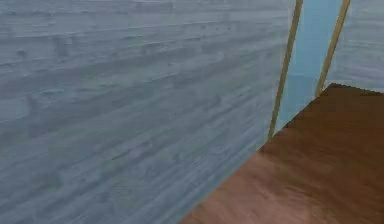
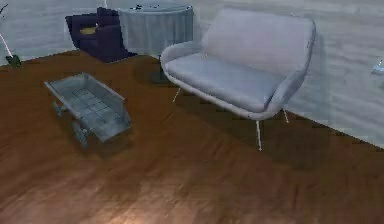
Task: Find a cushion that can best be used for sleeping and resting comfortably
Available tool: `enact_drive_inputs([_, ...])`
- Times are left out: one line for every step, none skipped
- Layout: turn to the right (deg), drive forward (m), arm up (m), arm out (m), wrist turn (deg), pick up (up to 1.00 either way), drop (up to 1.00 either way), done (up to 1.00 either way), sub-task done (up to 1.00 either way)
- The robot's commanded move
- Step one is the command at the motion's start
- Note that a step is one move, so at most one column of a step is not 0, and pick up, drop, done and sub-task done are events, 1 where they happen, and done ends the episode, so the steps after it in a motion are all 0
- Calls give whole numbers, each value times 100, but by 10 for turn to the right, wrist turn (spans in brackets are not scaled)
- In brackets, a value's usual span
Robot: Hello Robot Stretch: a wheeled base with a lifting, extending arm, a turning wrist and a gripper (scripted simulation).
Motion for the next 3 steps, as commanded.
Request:
enact_drive_inputs([390,0,0,0,0,0,0,0,0])
enact_drive_inputs([0,100,0,0,0,0,0,0,0])
enact_drive_inputs([60,0,0,0,0,0,0,0,0])
